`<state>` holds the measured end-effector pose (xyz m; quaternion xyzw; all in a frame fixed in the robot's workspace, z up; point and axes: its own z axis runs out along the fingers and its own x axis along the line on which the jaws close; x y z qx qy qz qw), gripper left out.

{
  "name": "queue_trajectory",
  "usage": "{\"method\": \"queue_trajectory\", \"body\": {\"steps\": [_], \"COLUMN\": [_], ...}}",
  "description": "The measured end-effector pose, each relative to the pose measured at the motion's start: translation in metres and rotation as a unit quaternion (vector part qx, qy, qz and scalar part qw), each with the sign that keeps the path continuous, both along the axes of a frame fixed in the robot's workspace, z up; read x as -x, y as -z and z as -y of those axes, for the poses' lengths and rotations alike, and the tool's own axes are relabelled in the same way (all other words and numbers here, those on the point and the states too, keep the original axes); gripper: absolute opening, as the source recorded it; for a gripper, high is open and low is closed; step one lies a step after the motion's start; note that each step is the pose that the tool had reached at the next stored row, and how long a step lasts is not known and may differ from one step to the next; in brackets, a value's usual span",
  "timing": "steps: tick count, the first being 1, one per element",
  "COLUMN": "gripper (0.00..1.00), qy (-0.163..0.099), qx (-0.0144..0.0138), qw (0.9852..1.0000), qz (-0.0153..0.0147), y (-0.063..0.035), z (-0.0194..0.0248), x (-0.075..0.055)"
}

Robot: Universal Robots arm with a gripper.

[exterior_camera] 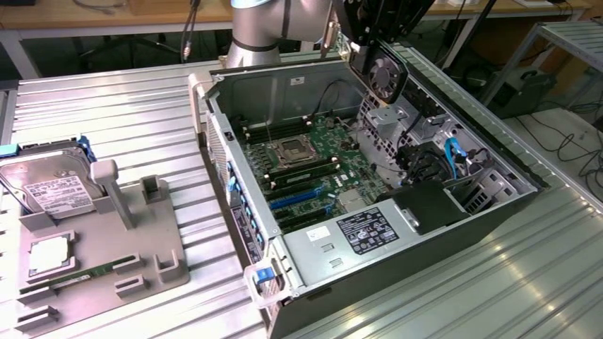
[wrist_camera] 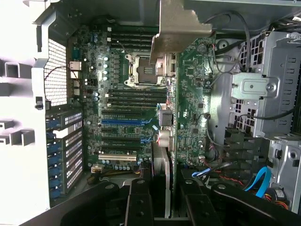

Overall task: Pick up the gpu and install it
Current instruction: 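Pick up the gpu and move the gpu toward the slot, then insert the gpu into the slot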

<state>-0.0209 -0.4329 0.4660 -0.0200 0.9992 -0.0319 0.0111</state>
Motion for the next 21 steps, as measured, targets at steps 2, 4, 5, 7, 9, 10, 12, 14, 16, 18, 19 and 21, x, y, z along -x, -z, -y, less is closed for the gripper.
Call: {"method": "queue_trajectory", "body": {"steps": [2, 4, 5, 7, 9, 10, 12, 14, 16, 18, 19, 21], "gripper": [0.28, 0.28, 0.28, 0.28, 0.28, 0.28, 0.28, 0.28, 0.28, 0.28, 0.28, 0.28], "qy": [0.0, 0.0, 0.0, -0.001, -0.007, -0.01, -0.016, -0.022, -0.027, -0.035, -0.04, -0.046], "qx": [0.0, 0.0, 0.0, 0.0, 0.0, 0.0, 0.0, 0.0, 0.0, 0.0, 0.0, 0.0], "qw": [1.0, 1.0, 1.0, 1.0, 1.0, 1.0, 0.9999, 0.9998, 0.9996, 0.9994, 0.9992, 0.999], "qz": [0.0, 0.0, 0.0, 0.0, 0.0, 0.0, 0.0, 0.0, 0.0, 0.0, 0.0, 0.0], "y": [0.0, 0.0, 0.0, 0.0, 0.0, 0.0, 0.0, 0.0, 0.0, 0.0, 0.0, 0.0], "z": [0.0, 0.0, 0.0, 0.0, 0.0, 0.0, 0.0, 0.0, 0.0, 0.0, 0.0, 0.0], "x": [0.0, 0.0, 0.0, 0.0, 0.0, 0.0, 0.0, 0.0, 0.0, 0.0, 0.0, 0.0]}}
